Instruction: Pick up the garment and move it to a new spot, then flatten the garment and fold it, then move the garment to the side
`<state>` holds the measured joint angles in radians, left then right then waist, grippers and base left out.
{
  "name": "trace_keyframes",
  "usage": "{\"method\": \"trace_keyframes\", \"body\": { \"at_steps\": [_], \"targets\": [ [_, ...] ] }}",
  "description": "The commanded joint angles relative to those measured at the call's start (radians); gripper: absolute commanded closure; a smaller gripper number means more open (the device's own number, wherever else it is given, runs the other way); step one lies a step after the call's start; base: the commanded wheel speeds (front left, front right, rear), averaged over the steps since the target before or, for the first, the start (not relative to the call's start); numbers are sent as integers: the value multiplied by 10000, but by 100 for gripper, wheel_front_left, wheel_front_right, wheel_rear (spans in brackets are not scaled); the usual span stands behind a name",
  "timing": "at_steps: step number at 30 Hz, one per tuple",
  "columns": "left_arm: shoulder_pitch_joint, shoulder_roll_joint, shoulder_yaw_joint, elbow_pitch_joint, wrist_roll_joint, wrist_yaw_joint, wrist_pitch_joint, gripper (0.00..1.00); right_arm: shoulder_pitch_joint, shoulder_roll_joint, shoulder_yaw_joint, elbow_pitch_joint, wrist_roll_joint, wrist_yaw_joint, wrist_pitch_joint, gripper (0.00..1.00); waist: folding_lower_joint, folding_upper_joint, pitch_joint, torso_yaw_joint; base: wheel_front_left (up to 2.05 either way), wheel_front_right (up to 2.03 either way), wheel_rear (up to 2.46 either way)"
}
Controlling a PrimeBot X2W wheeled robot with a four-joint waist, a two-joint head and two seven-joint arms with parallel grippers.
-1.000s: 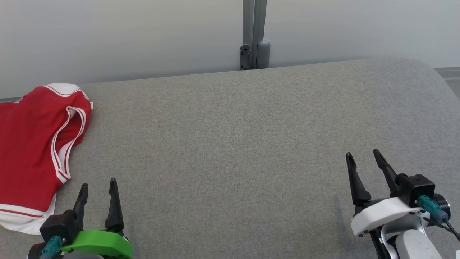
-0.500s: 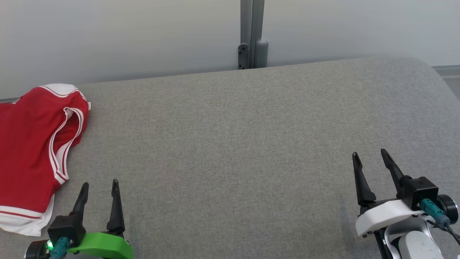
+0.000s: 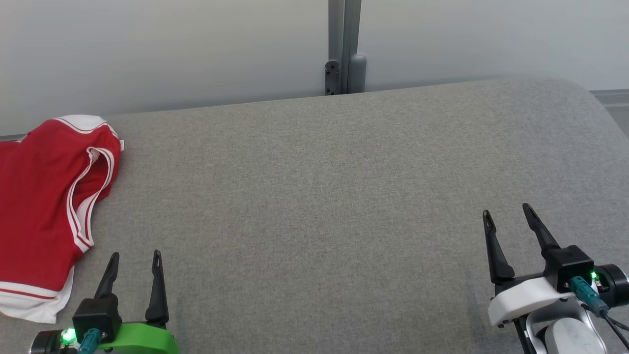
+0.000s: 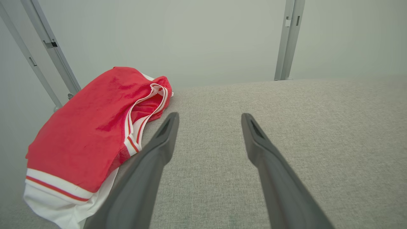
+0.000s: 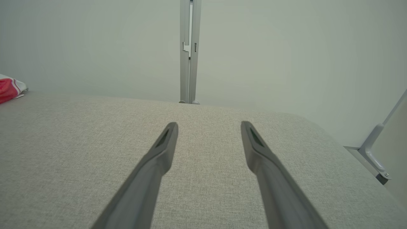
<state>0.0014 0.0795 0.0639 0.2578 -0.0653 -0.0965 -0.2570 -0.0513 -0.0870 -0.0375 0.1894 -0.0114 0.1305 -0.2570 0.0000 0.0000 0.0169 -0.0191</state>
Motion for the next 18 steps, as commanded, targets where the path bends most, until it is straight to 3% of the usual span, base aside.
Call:
{"method": "trace_keyframes", "body": {
  "at_steps": [1,18],
  "targets": [
    [119,38,48,0,206,-22,-95,0,75,-18,-18,-43,-213,2,-99,0,0,0,4,0,0,0,0],
    [62,-60,90,73,202,-160,-92,0,123,17,-57,63,63,2,-91,0,0,0,15,129,0,0,0]
  ]
}}
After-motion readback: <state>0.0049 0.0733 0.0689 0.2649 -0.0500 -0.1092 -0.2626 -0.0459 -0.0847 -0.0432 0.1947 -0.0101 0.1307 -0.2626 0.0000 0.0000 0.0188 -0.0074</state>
